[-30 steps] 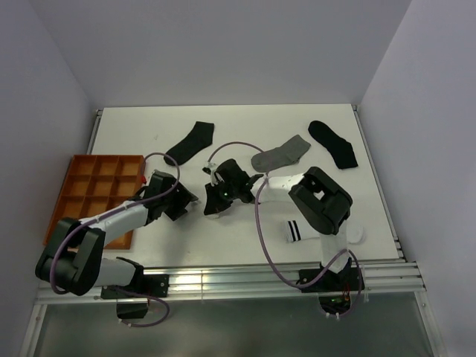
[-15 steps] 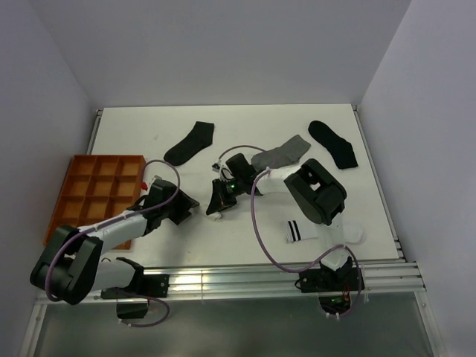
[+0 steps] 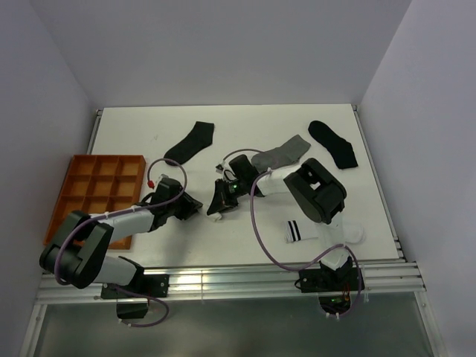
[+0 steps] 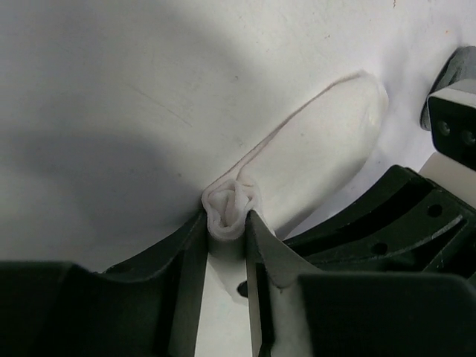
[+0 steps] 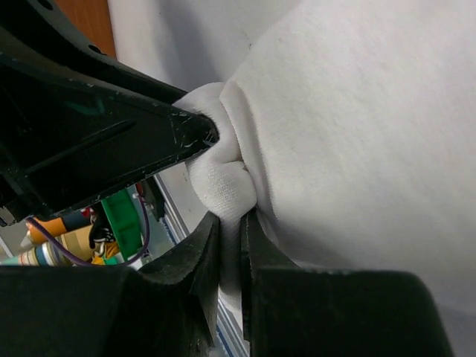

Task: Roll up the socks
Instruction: Roll the sock at the center of the board.

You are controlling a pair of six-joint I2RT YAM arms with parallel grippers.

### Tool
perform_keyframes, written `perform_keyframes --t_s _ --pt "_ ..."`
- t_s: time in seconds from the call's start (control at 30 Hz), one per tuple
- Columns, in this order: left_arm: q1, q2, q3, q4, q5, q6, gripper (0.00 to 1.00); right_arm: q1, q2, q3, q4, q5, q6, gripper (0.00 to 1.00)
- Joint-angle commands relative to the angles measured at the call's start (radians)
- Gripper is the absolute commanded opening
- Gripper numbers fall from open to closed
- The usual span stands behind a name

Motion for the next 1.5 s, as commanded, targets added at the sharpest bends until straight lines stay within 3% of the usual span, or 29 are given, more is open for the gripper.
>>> perform_keyframes --t_s 0.0,0.13,0.3,0.33,0.57,0.8,1.47 --pt "-0.019 0.086 -0.023 -0.199 -0.022 0.048 0.30 0.002 -0.009 -0.067 -0.027 0.133 -0.034 0.16" --pt "-0.022 0.126 0.026 -0.262 -0.022 0.080 0.26 0.008 -0.107 -0.088 -0.043 0.222 -0.109 0.41" --pt "-0.025 0.136 0.080 -0.338 -0.065 0.129 0.27 0.043 -0.233 -0.108 -0.066 0.369 -0.207 0.52" --pt "-0.025 0.142 0.091 -0.352 -0.067 0.137 0.27 0.067 -0.256 -0.117 -0.069 0.456 -0.239 0.54" --pt "-0.031 0.172 0.181 -0.426 -0.070 0.197 0.29 0.250 -0.420 -0.182 -0.015 0.906 -0.383 0.52" --pt "-0.036 0.201 0.210 -0.435 -0.058 0.207 0.29 0.391 -0.419 -0.184 0.048 1.096 -0.477 0.50" --pt "-0.048 0.208 0.212 -0.421 -0.041 0.198 0.29 0.422 -0.203 -0.121 0.011 1.062 -0.482 0.50"
